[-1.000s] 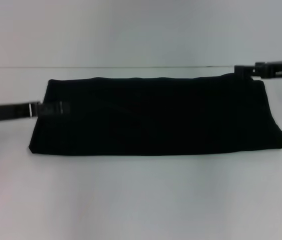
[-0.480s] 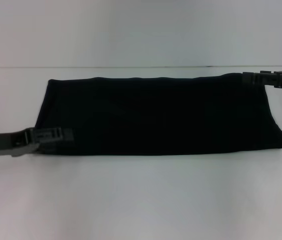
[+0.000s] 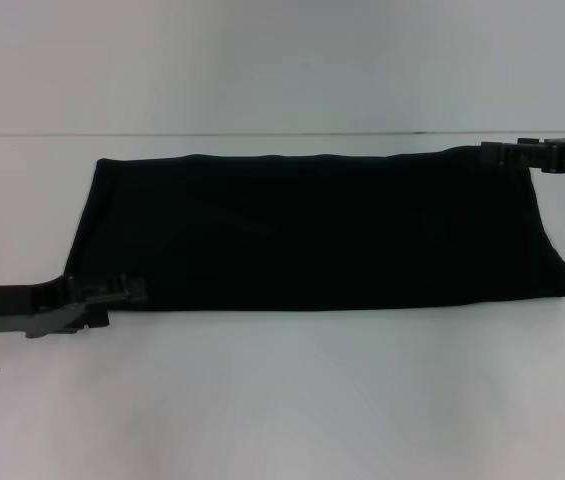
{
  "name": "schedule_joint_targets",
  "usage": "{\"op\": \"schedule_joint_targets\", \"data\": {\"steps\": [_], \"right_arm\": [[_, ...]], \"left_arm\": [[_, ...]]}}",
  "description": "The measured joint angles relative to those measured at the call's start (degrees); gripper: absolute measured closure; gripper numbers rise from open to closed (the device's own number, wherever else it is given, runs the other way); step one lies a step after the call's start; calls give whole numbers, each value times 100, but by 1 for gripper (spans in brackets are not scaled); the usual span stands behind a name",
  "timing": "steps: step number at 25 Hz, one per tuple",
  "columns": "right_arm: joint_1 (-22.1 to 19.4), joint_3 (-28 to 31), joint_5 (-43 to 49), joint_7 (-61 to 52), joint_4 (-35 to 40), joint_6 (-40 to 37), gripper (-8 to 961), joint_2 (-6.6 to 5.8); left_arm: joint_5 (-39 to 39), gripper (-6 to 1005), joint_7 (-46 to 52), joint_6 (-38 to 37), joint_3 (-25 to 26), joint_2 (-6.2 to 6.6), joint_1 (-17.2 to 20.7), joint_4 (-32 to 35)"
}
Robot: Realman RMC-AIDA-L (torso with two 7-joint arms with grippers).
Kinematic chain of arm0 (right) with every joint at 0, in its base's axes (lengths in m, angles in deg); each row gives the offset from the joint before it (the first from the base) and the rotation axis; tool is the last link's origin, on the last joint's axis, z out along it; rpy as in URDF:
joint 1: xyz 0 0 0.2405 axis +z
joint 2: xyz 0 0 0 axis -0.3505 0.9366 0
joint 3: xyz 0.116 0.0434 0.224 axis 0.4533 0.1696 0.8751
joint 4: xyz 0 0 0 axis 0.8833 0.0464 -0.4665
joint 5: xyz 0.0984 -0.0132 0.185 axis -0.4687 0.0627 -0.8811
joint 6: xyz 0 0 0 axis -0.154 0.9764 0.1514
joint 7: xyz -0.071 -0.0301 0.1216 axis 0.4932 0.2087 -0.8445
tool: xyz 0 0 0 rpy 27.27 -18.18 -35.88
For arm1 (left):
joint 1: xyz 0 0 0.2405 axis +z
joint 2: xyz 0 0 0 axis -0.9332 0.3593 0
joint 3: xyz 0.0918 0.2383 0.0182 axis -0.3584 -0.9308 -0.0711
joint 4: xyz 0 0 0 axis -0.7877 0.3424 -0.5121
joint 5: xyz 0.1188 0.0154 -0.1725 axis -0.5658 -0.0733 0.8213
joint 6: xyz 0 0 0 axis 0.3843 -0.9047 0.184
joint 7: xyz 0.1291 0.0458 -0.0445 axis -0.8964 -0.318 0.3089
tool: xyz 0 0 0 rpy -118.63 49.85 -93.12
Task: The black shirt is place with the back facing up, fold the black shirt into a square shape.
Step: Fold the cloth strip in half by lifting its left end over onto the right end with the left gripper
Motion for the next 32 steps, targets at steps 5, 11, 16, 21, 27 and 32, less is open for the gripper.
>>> {"op": "schedule_joint_targets", "data": {"steps": [5, 11, 16, 21, 27, 32], "right_arm": [[0, -1, 0, 44, -6, 17, 126, 0], [0, 0, -1, 50, -23, 78, 127, 5], [-3, 0, -2, 50, -28, 122, 127, 12], [-5, -1, -2, 50, -52, 235, 126, 33], [0, -51, -2, 30, -48, 264, 125, 46], [-28, -53, -2, -6, -24, 256, 126, 40]], "left_arm": [[116, 92, -48, -33, 9, -3, -28, -4], [79, 95, -10, 124, -31, 13, -75, -7], [-20, 97, 112, 218, -17, 8, -18, -87], [-42, 100, 146, 555, 6, -2, -9, -374], [-54, 103, 227, 798, 4, 9, -64, -440], [-43, 105, 555, 791, 37, 43, -66, -434]]}}
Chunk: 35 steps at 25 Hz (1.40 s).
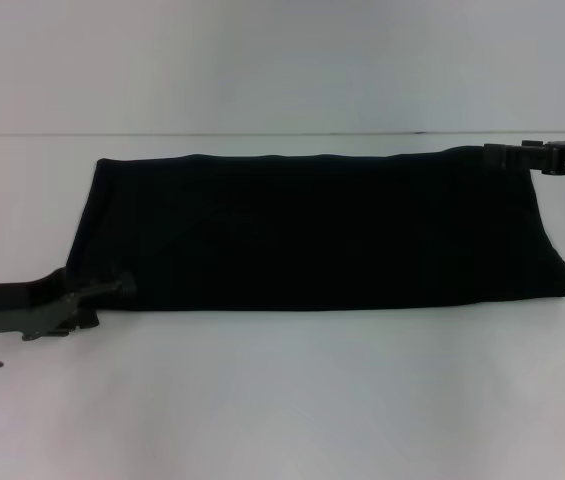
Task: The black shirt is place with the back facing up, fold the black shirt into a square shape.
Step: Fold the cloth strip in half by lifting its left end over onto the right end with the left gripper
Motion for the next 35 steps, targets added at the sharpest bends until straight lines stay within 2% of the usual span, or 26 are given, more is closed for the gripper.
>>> {"op": "schedule_joint_targets", "data": {"steps": [13, 20, 35], "right_arm": [[-21, 0, 0, -58, 15, 24, 127, -59], [25, 0, 0, -37, 18, 40, 126, -49], [-17, 0, 0, -58, 24, 144, 127, -40]], "left_arm": [[-31, 111, 1587, -625, 492, 62, 85, -43], [-31, 115, 1837, -295, 553, 124, -29, -382], [-169, 122, 1922, 283, 560, 152, -70, -460]]}}
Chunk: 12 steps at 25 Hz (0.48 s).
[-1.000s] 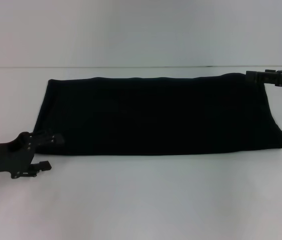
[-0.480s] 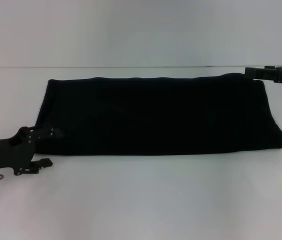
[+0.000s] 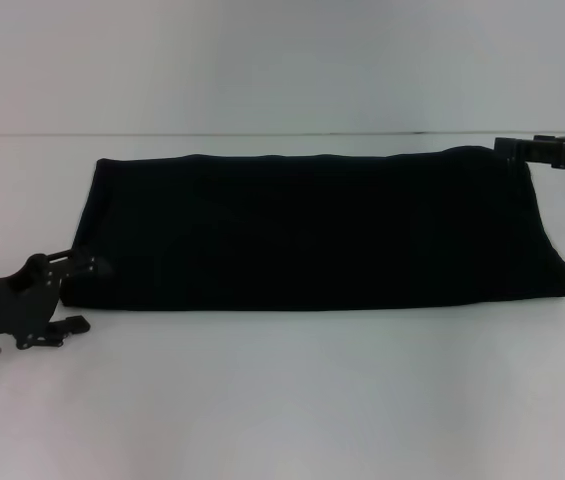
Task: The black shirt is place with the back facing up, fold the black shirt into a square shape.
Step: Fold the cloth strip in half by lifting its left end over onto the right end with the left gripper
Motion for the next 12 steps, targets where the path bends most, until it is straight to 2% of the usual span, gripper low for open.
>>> {"op": "schedule_joint_targets", "data": {"steps": [12], "right_arm": [[-17, 22, 0, -1, -1, -18, 126, 0]], "left_arm": [[58, 128, -59, 302, 0, -40, -13, -8]]}}
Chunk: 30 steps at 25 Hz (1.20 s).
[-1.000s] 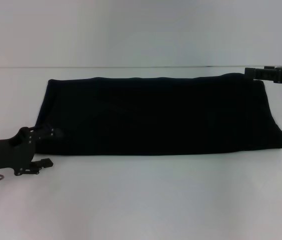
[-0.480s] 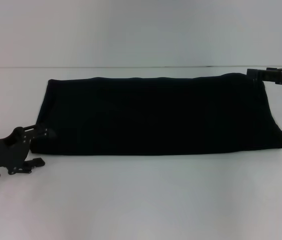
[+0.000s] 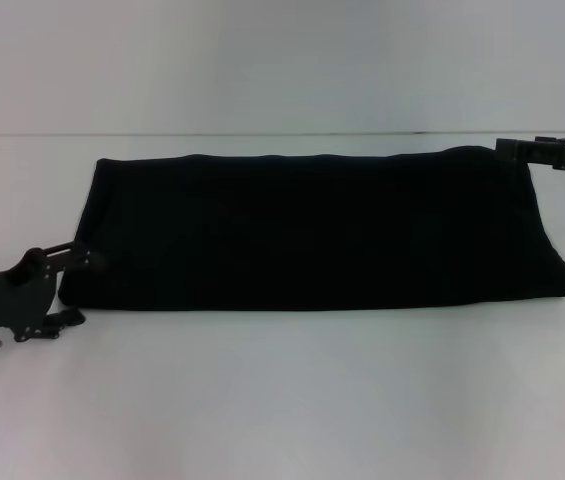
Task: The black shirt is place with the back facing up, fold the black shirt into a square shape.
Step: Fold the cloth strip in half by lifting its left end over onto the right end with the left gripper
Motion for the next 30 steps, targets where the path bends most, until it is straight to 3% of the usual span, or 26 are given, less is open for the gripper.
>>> {"op": "schedule_joint_targets", "data": {"steps": [25, 30], "right_arm": [[-5, -15, 0, -18, 0, -49, 127, -19], [-1, -19, 0, -17, 0, -50, 126, -18]], "left_arm": [[148, 140, -932, 301, -18, 18, -127, -145], [175, 347, -1068, 307, -23, 3, -122, -153]]}}
